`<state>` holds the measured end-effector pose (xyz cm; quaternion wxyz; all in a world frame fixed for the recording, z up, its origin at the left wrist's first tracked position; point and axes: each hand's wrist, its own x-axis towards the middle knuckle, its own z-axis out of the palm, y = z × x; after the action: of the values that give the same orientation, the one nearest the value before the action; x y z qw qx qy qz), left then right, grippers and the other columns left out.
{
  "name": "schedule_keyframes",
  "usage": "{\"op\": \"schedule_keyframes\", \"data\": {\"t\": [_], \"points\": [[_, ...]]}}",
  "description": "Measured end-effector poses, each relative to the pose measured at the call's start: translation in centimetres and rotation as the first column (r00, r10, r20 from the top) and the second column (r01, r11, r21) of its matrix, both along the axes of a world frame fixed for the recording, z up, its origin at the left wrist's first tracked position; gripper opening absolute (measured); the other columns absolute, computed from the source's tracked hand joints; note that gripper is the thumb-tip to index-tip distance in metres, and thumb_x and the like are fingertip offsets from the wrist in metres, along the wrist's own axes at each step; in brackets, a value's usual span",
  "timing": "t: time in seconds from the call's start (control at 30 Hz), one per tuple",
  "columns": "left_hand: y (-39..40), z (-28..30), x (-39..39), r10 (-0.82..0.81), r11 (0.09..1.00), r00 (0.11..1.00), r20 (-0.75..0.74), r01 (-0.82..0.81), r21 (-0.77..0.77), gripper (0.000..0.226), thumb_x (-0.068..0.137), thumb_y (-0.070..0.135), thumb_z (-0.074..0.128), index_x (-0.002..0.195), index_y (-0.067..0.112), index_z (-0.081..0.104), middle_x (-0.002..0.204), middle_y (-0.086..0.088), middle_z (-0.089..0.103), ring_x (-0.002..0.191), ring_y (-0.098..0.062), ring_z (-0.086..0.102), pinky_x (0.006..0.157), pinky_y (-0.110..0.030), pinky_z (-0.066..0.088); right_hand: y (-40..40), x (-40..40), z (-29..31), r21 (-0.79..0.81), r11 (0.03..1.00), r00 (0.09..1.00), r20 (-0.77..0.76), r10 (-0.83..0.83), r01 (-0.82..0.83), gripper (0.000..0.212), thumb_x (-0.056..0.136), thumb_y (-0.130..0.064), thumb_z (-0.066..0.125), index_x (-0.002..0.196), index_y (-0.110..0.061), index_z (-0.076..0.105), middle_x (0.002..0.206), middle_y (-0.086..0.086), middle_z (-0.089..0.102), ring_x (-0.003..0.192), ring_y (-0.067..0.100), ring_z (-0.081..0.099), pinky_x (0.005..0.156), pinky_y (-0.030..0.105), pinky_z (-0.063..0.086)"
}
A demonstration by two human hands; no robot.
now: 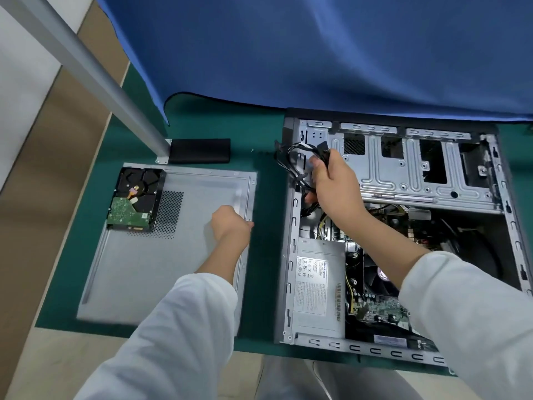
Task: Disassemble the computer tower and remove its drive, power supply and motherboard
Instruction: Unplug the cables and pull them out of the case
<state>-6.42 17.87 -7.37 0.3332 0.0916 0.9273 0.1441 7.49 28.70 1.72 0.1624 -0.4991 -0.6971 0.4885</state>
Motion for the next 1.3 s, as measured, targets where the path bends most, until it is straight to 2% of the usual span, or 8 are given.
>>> {"op": "schedule_keyframes", "data": {"t": [0.23, 0.33, 0.5, 0.63, 0.8, 0.93, 1.2, 1.3], "points": [[1.5, -0.7, 2.0, 0.015, 0.994, 0.999, 0.032, -0.018, 0.106, 0.015, 0.077, 0.004, 0.072, 0.090, -0.001, 0.068, 0.096, -0.017, 0.069, 0.088, -0.032, 0.066, 0.075, -0.036, 0.055, 0.0, 0.0, -0.2, -0.031, 0.999, 0.999, -0.035, -0.019, 0.018, 0.024, 0.101, -0.033, 0.034, 0.098, -0.012, 0.043, 0.078, 0.006, 0.056, 0.047, 0.014, 0.064, 0.043, 0.055, 0.051], [2.1, -0.8, 2.7, -0.017, 0.994, 0.999, 0.050, 0.011, 0.113, 0.015, 0.078, 0.002, 0.071, 0.092, -0.002, 0.068, 0.096, -0.017, 0.068, 0.086, -0.030, 0.065, 0.065, -0.032, 0.051, 0.2, 0.2, -0.3, -0.015, 1.000, 0.999, -0.034, -0.001, 0.000, 0.023, 0.101, -0.032, 0.034, 0.096, -0.012, 0.043, 0.073, 0.004, 0.053, 0.047, 0.012, 0.064, 0.047, 0.051, 0.051], [1.8, -0.8, 2.7, -0.060, 0.992, 0.996, 0.070, 0.052, 0.118, 0.021, 0.076, 0.007, 0.074, 0.095, -0.001, 0.071, 0.096, -0.019, 0.068, 0.086, -0.030, 0.065, 0.064, -0.029, 0.045, 0.2, 0.3, -0.4, 0.002, 1.000, 0.999, -0.039, 0.014, -0.014, 0.021, 0.101, -0.032, 0.034, 0.091, -0.015, 0.042, 0.072, 0.004, 0.053, 0.046, 0.012, 0.063, 0.047, 0.050, 0.050], [2.1, -0.7, 2.7, -0.086, 0.988, 0.993, 0.077, 0.075, 0.135, 0.020, 0.076, 0.008, 0.074, 0.094, -0.002, 0.071, 0.096, -0.021, 0.068, 0.088, -0.032, 0.065, 0.069, -0.031, 0.048, 0.2, 0.2, -0.5, 0.000, 1.000, 0.999, -0.043, 0.005, -0.005, 0.022, 0.101, -0.031, 0.033, 0.095, -0.013, 0.043, 0.070, 0.004, 0.052, 0.046, 0.013, 0.064, 0.046, 0.049, 0.051], [2.1, -0.7, 2.8, -0.105, 0.986, 0.992, 0.067, 0.095, 0.137, 0.021, 0.077, 0.011, 0.075, 0.093, -0.003, 0.071, 0.096, -0.021, 0.068, 0.088, -0.031, 0.065, 0.067, -0.029, 0.046, 0.2, 0.1, -0.4, 0.022, 1.000, 0.999, -0.039, 0.002, -0.001, 0.019, 0.102, -0.029, 0.033, 0.085, -0.023, 0.040, 0.068, 0.001, 0.052, 0.044, 0.010, 0.062, 0.045, 0.044, 0.051], [2.3, -0.8, 2.8, -0.092, 0.990, 0.993, 0.069, 0.083, 0.115, 0.021, 0.078, 0.006, 0.073, 0.096, -0.003, 0.069, 0.100, -0.020, 0.068, 0.092, -0.030, 0.065, 0.074, -0.032, 0.050, 0.2, 0.1, -0.3, 0.006, 1.000, 1.000, -0.029, 0.007, -0.007, 0.021, 0.101, -0.031, 0.033, 0.096, -0.014, 0.043, 0.071, 0.003, 0.053, 0.047, 0.013, 0.064, 0.047, 0.052, 0.052], [2.5, -1.1, 2.7, -0.116, 0.991, 0.993, 0.033, 0.113, 0.072, 0.017, 0.080, 0.005, 0.071, 0.096, 0.000, 0.068, 0.103, -0.018, 0.067, 0.095, -0.031, 0.064, 0.074, -0.031, 0.048, 0.2, 0.0, -0.8, 0.049, 0.999, 1.000, -0.014, 0.013, -0.013, 0.023, 0.102, -0.031, 0.031, 0.098, -0.013, 0.044, 0.069, -0.001, 0.053, 0.046, 0.011, 0.064, 0.050, 0.038, 0.047], [2.4, -1.4, 2.8, -0.129, 0.990, 0.991, 0.022, 0.128, 0.063, 0.017, 0.078, 0.003, 0.070, 0.095, -0.001, 0.067, 0.103, -0.019, 0.067, 0.094, -0.031, 0.064, 0.072, -0.030, 0.048, 0.2, 0.0, -0.9, 0.066, 0.998, 1.000, -0.019, 0.012, -0.011, 0.020, 0.102, -0.030, 0.032, 0.092, -0.016, 0.042, 0.068, -0.001, 0.053, 0.046, 0.011, 0.064, 0.052, 0.039, 0.048]]}}
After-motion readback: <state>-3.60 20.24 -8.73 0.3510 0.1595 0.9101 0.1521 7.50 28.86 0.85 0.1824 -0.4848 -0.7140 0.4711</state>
